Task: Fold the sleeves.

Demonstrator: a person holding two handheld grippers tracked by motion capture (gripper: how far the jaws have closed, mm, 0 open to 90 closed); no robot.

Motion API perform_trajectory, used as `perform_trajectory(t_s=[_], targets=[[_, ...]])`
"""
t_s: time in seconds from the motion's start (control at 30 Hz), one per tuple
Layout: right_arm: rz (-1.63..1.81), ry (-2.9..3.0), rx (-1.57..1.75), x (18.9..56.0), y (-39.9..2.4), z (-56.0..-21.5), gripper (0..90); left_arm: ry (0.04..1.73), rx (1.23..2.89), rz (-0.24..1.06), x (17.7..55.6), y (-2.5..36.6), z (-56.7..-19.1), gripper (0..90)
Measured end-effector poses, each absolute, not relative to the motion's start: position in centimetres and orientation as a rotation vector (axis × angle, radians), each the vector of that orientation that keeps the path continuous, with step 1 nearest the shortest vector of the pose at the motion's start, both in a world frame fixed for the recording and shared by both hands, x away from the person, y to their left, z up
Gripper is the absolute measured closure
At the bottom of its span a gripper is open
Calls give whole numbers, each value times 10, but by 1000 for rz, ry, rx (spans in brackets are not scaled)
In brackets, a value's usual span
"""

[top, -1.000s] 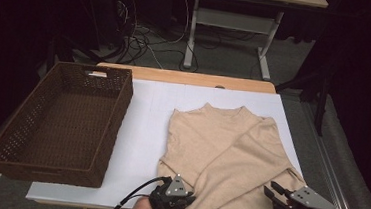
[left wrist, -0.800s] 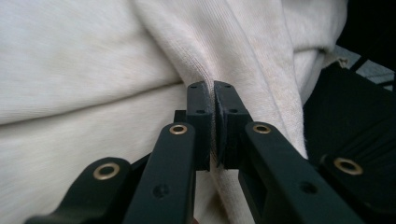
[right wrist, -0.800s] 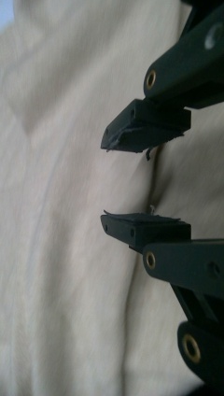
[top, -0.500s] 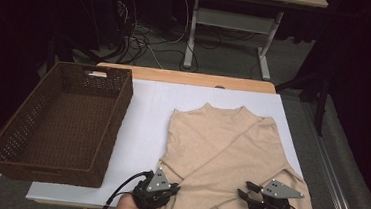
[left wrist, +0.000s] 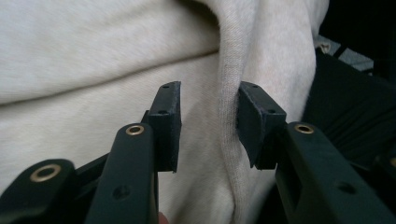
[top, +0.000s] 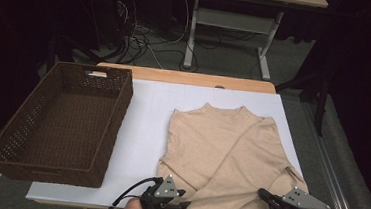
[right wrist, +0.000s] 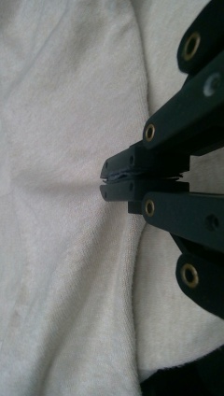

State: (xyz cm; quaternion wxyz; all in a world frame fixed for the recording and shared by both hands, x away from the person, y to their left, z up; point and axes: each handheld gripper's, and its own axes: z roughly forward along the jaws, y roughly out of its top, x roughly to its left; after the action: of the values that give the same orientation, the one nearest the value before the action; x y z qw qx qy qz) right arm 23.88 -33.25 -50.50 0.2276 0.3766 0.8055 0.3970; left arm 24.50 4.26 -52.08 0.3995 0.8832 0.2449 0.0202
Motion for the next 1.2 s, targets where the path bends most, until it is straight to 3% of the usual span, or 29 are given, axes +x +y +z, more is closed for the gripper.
perform_trajectory(t_s=[0.07,0.13,0.2,0.27,0.6,0.77,0.8,0.93,1.1,1.2], targets=[[1094,2206,1034,238,-334,-503,889,598,2226,31,244,40,-524,618],[1104,2193,1035,239,-334,-502,887,585,2220,2,243,39,-524,762],[1105,2194,1035,240,-333,-502,885,564,2227,10,240,40,-522,825],[1102,2200,1028,241,-332,-503,871,554,2229,11,237,41,-521,832],[1162,2161,1042,254,-330,-498,588,574,2242,13,218,55,-522,832],[1177,2101,1092,258,-343,-494,553,593,2246,6,216,62,-516,829],[1176,2084,1103,258,-347,-492,553,595,2232,7,217,64,-514,822],[1165,2014,1152,253,-366,-489,553,650,2126,2,227,77,-506,646],[1129,1963,1209,244,-387,-490,533,833,2071,144,249,98,-509,463],[1106,1940,1235,237,-395,-492,524,925,2074,165,262,104,-516,333]])
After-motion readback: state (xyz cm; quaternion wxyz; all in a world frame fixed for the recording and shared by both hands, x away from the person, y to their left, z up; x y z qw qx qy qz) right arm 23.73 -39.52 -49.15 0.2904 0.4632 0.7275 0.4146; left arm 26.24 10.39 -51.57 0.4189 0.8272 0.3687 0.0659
